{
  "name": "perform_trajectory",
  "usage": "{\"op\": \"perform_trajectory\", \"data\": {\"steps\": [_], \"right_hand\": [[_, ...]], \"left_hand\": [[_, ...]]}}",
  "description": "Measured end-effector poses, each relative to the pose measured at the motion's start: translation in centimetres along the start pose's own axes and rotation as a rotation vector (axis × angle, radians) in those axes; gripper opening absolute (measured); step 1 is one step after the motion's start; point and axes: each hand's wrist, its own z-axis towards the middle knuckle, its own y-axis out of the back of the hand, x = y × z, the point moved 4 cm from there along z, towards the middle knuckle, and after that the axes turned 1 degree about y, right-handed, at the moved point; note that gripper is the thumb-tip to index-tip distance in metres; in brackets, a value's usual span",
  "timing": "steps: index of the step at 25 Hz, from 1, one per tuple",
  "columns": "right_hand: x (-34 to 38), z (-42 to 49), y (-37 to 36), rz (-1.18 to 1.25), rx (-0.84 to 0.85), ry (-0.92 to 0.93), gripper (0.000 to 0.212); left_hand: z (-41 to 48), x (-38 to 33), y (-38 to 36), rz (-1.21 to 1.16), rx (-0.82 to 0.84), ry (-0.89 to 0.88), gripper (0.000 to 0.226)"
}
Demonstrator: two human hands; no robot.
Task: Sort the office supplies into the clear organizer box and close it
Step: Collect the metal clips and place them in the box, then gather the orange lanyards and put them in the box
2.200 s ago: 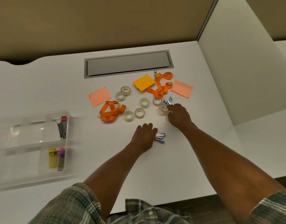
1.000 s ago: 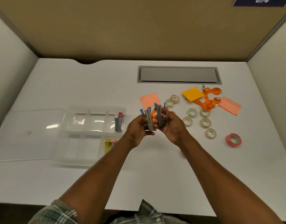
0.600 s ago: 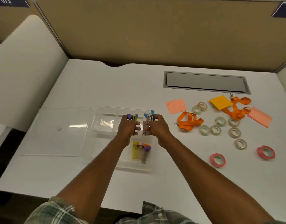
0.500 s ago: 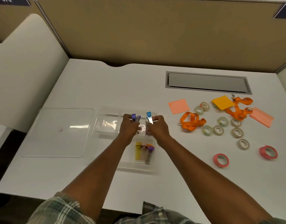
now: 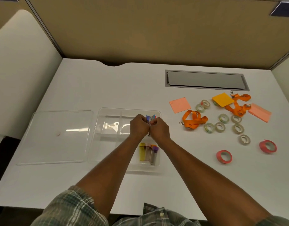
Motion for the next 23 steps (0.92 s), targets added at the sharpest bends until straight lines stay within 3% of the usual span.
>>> {"op": "perform_trajectory", "data": {"steps": [8,15,23], "right_hand": [[-0.5,-0.3,0.6,0.025,0.016,0.054,0.024],[-1.0,-0.4,2.8,0.082,-0.025,0.126,0.026],[-5.5,-0.1,10.0,0.070,-0.126,0.180,0.020]], "left_hand": [[0.3,-0.1,-0.5,0.168,-0.002,-0.054,0.029],[-0.7,-1.0,-0.9,0.184,-0.084,-0.095,0.032],[-3.3,-6.0,-7.0,0.119,0.002,-0.278,0.022]]}}
